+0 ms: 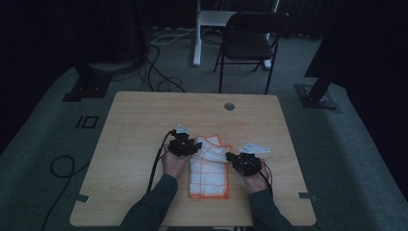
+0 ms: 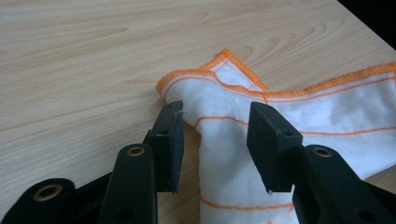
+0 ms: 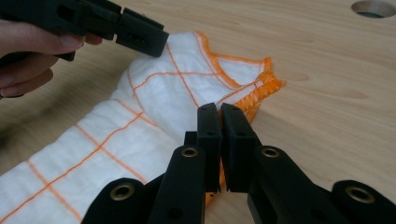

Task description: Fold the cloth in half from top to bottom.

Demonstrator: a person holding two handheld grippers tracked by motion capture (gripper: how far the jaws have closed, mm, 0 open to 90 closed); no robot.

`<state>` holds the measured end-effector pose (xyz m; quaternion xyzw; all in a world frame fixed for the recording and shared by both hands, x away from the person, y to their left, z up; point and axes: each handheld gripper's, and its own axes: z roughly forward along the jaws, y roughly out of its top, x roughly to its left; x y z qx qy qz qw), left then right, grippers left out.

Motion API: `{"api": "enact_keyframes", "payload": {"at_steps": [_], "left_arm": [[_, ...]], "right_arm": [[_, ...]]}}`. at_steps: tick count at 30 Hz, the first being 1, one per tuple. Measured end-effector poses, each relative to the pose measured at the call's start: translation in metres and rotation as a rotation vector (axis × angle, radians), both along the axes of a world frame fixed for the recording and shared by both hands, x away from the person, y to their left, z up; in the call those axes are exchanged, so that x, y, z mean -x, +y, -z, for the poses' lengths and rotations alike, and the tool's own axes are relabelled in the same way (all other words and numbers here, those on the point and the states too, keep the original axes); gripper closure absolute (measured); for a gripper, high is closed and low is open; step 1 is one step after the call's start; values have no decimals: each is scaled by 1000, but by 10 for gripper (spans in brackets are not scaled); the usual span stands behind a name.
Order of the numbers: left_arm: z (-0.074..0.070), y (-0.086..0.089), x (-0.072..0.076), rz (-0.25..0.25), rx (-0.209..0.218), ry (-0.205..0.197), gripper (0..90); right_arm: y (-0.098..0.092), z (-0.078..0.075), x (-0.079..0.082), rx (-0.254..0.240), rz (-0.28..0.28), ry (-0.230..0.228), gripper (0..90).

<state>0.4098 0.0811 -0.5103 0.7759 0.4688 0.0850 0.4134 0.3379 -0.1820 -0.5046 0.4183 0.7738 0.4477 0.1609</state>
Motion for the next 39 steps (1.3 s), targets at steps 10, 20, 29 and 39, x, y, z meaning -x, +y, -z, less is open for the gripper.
{"api": "enact_keyframes", "payload": {"at_steps": [10, 20, 29, 39], "left_arm": [[8, 0, -10, -1, -25, 14, 864], [18, 17, -16, -151, 52, 12, 819], [13, 13, -21, -155, -3, -42, 648], [21, 2, -31, -137, -101, -27, 804]], "right_arm": [[8, -7, -24, 22, 15, -33, 871], [16, 4, -67, 61, 33, -5, 864], [25, 18, -91, 115, 58, 60, 828], [21, 25, -97, 85, 95, 126, 620]]}}
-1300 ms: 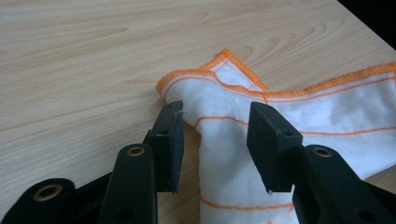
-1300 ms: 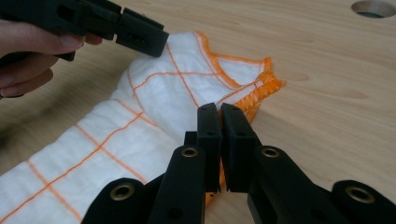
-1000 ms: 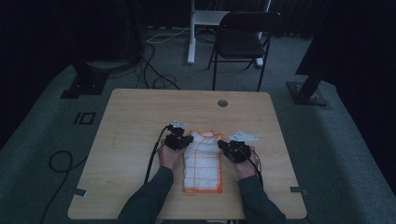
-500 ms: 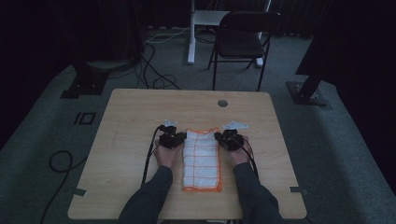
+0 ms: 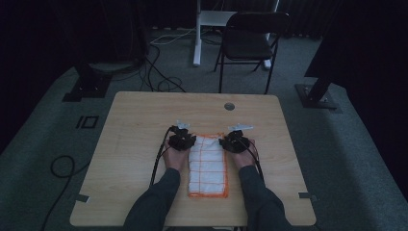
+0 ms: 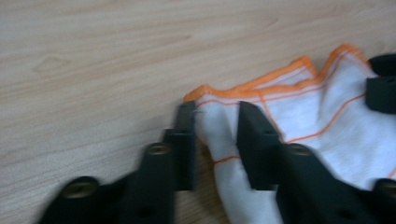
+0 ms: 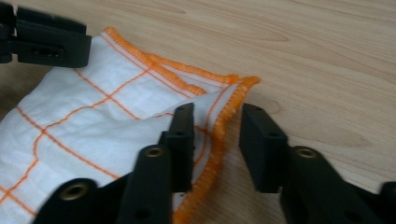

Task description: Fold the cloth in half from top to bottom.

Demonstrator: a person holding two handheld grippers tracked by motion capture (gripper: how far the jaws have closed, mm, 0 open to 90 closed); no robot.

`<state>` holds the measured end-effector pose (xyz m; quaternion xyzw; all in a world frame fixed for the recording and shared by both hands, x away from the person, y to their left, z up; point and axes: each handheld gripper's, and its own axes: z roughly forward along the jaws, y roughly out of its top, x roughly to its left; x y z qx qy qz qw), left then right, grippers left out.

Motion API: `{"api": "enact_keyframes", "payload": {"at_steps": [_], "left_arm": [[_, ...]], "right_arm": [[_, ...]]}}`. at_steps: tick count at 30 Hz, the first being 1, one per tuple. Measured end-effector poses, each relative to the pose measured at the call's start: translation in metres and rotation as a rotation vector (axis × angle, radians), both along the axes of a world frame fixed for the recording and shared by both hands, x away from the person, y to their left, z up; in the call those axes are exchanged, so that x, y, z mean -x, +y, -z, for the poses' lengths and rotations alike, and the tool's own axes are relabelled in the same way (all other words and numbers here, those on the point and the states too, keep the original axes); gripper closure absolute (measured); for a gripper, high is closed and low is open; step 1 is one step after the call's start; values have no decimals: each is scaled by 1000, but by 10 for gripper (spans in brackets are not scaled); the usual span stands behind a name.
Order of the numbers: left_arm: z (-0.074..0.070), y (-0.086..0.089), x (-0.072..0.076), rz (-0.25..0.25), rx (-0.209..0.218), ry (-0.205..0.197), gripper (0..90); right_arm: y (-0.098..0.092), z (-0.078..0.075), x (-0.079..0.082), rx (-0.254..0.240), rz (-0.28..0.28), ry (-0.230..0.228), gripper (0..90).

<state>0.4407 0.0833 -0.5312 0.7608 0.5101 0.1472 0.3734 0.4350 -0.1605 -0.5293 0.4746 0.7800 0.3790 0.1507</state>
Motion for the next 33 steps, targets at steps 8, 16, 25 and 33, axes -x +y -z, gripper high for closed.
{"api": "enact_keyframes", "payload": {"at_steps": [8, 16, 25, 33], "left_arm": [[-3, 11, 1, -35, 97, -13, 878], [3, 16, -1, -111, 55, 3, 802], [1, 8, -3, -89, 2, -13, 672], [5, 9, -4, -108, -31, 5, 693]], "right_arm": [[-1, 2, -8, -73, 23, 29, 624], [4, 1, -10, -41, 33, 33, 760], [4, 5, -19, -65, 54, 49, 681], [12, 8, -24, -54, 29, 73, 639]]}}
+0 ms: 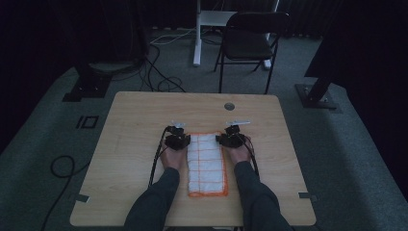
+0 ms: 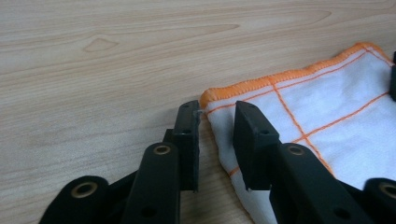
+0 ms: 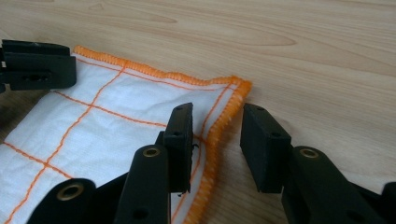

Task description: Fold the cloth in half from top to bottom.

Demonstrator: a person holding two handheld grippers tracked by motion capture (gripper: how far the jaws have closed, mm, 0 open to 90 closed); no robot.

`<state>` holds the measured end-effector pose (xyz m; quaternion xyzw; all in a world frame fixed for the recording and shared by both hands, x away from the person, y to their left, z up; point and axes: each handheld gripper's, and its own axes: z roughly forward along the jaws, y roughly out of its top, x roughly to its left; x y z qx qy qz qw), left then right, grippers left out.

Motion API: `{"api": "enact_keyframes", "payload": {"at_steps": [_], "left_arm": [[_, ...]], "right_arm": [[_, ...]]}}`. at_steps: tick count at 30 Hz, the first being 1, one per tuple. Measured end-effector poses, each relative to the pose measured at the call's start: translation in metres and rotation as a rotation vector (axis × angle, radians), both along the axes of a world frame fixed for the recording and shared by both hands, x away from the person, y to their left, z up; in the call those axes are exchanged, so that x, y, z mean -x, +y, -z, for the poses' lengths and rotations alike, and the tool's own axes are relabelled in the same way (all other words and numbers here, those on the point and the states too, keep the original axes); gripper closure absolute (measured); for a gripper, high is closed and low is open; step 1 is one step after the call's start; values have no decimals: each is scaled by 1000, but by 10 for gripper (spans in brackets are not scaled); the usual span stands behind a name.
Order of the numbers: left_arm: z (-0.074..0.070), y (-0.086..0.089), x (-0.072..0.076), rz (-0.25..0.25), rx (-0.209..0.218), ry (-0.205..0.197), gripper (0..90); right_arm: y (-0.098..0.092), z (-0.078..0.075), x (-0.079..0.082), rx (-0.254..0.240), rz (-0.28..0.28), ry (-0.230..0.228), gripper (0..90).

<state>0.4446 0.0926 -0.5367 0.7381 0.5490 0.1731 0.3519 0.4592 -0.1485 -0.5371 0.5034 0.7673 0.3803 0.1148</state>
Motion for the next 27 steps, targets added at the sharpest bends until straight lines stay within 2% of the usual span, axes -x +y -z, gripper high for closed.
{"api": "enact_keyframes", "payload": {"at_steps": [1, 3, 5, 7, 10, 12, 15, 18, 19, 20, 21, 27], "left_arm": [[-2, 1, 2, 3, 23, 0, 677], [-2, 2, 3, 8, 26, 1, 649], [-2, 2, 5, 19, 34, 20, 622], [-1, 2, 5, 23, 25, 29, 616], [0, 2, 5, 28, 35, 32, 605], [0, 2, 5, 33, 37, 34, 605], [-1, 1, 3, 64, 54, 58, 634], [-2, 0, 2, 76, 52, 70, 730], [-2, 0, 2, 76, 52, 70, 730], [-1, 3, -1, 78, 85, 92, 815], [-1, 3, -1, 78, 85, 92, 832], [-2, 6, -5, 102, 97, 104, 864]], "right_arm": [[2, 1, 0, 13, -5, 5, 635], [4, 1, 0, 31, -7, -2, 632], [9, 0, 1, 69, -6, -14, 636], [10, 0, 2, 82, -8, -16, 641], [18, -2, 4, 132, -24, -27, 733], [18, -2, 4, 130, -27, -23, 750], [18, -2, 3, 105, -28, 0, 802], [17, -2, 2, 84, -28, 13, 820], [16, -2, 2, 78, -27, 17, 820], [16, -2, 1, 73, -25, 23, 851], [16, -2, 1, 73, -25, 23, 851], [13, -3, 0, 56, -30, 23, 872]]}}
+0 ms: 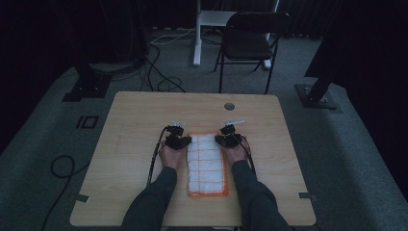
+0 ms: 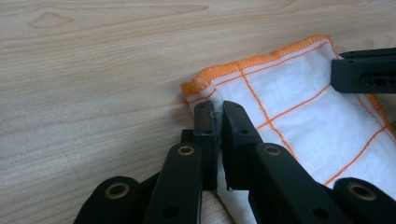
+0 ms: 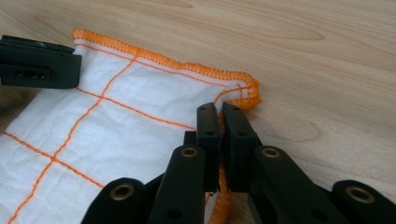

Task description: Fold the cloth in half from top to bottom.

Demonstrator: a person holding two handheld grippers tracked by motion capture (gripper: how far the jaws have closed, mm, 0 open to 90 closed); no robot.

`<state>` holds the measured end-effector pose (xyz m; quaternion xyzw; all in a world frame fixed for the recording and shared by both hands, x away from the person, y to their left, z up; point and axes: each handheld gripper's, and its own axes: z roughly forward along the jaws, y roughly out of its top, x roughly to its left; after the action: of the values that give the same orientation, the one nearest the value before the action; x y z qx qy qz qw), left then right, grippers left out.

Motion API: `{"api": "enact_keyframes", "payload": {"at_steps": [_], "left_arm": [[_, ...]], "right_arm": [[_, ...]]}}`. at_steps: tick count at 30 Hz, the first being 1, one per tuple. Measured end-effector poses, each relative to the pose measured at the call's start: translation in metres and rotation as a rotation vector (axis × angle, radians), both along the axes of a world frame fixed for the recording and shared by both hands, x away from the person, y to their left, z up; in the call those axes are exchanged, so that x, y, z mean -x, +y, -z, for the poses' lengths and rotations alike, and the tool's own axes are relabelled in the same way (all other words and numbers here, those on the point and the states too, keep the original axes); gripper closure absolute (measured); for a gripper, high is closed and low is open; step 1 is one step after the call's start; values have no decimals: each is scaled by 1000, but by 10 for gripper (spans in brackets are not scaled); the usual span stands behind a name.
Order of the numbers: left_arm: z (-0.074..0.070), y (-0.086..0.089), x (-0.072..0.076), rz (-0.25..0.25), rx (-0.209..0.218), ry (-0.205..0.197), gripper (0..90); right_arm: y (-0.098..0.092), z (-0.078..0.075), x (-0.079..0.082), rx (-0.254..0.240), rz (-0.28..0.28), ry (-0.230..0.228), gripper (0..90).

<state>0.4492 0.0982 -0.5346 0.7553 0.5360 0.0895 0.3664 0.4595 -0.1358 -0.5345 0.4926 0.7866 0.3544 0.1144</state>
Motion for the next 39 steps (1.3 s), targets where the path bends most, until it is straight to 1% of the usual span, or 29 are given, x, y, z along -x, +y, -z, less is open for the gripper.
{"api": "enact_keyframes", "payload": {"at_steps": [1, 4, 5, 6, 7, 8, 9, 10, 11, 12, 13, 14, 16, 17, 20, 21, 25, 26, 27, 28, 30, 32, 33, 34, 37, 38, 39], "left_arm": [[-2, 1, 0, -2, 10, -4, 868], [-5, 2, 0, 4, 18, -15, 870], [-10, 2, 1, 12, 25, -29, 871], [-10, 2, 1, 12, 25, -29, 871], [-15, 2, 2, 15, 36, -42, 872], [-15, 2, 2, 15, 36, -42, 872], [-20, 3, 4, 19, 49, -56, 872], [-20, 3, 4, 19, 49, -56, 871], [-22, 4, 5, 25, 53, -62, 872], [-25, 4, 7, 28, 53, -69, 872], [-30, 5, 10, 35, 58, -82, 871], [-30, 5, 10, 35, 58, -82, 871], [-32, 6, 12, 38, 63, -89, 871], [-40, 7, 19, 51, 69, -109, 871], [-49, 8, 32, 73, 87, -136, 872], [-52, 9, 38, 80, 102, -147, 872], [-59, 13, 58, 108, 127, -170, 872], [-60, 14, 65, 114, 136, -173, 872], [-60, 14, 70, 123, 136, -175, 872], [-61, 15, 76, 134, 135, -178, 872], [-61, 18, 89, 156, 144, -178, 872], [-60, 19, 99, 167, 148, -172, 872], [-60, 19, 99, 167, 148, -172, 872], [-58, 19, 108, 180, 146, -168, 872], [-55, 18, 122, 205, 134, -153, 872], [-53, 18, 125, 214, 128, -146, 871], [-53, 18, 125, 214, 128, -146, 871]], "right_arm": [[0, -1, 0, 1, 3, -4, 874], [0, -2, 1, 3, 2, -12, 875], [-1, -5, 2, -2, 1, -25, 877], [-1, -5, 2, -2, 1, -25, 877], [-2, -8, 3, -17, 3, -37, 877], [-2, -8, 3, -17, 3, -37, 877], [-4, -13, 5, -19, 0, -52, 877], [-4, -13, 5, -19, 0, -52, 877], [-5, -18, 8, -25, -3, -70, 877], [-5, -18, 8, -25, -3, -70, 877], [-6, -23, 11, -32, -8, -86, 877], [-6, -23, 11, -32, -8, -86, 877], [-8, -29, 16, -37, -17, -110, 877], [-9, -34, 20, -42, -24, -125, 877], [-12, -41, 30, -53, -33, -153, 877], [-13, -44, 34, -59, -38, -163, 877], [-17, -51, 53, -65, -69, -197, 878], [-18, -53, 58, -75, -73, -203, 877], [-21, -54, 65, -93, -79, -205, 877], [-22, -55, 68, -96, -82, -208, 877], [-24, -56, 79, -111, -93, -212, 878], [-25, -56, 91, -109, -108, -214, 877], [-25, -56, 91, -109, -108, -214, 877], [-26, -54, 104, -101, -126, -212, 877], [-28, -51, 119, -104, -135, -202, 877], [-29, -48, 125, -107, -139, -195, 877], [-29, -48, 125, -107, -139, -195, 877]]}}
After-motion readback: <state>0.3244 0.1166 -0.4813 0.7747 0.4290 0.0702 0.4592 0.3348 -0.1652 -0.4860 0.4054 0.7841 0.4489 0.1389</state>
